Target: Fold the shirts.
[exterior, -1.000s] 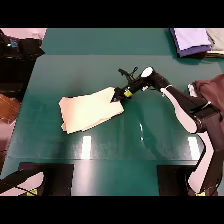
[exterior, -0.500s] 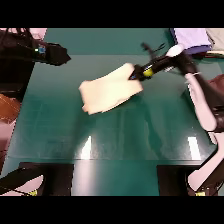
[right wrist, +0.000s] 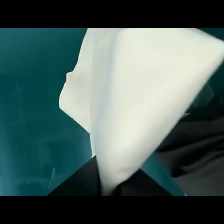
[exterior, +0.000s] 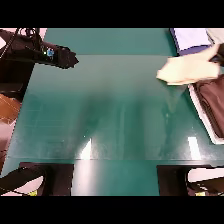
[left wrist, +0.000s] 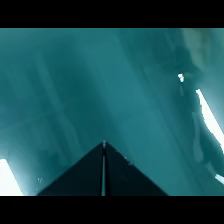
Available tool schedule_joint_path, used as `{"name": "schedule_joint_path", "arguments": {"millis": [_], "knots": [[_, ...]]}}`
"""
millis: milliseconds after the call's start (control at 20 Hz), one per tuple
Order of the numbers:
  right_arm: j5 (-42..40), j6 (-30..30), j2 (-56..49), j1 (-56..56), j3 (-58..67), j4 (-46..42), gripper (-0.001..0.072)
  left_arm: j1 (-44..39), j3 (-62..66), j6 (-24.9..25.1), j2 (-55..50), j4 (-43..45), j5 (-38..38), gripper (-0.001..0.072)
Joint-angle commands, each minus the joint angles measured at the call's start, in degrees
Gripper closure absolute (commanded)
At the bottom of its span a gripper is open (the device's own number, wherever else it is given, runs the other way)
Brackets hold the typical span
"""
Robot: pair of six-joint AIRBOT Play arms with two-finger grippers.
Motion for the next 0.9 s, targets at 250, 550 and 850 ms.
{"name": "schedule_joint_path", "arguments": {"millis": [250, 550, 850], "knots": [[-2.01, -0.13, 1.81, -10.56, 3.26, 5.22, 0.0693, -0.11, 0.0, -1.9, -0.02, -0.28, 0.0, 0.0681], [-3.89, -0.13, 6.25, -9.68, 8.85, 4.48, 0.0693, -0.11, 0.0, -1.86, -0.02, -0.37, -0.15, 0.0681], [-3.21, -0.22, 17.05, -14.45, -2.47, 4.63, 0.0694, -0.11, 0.0, -1.38, -0.02, -0.31, -0.24, 0.0681]]}}
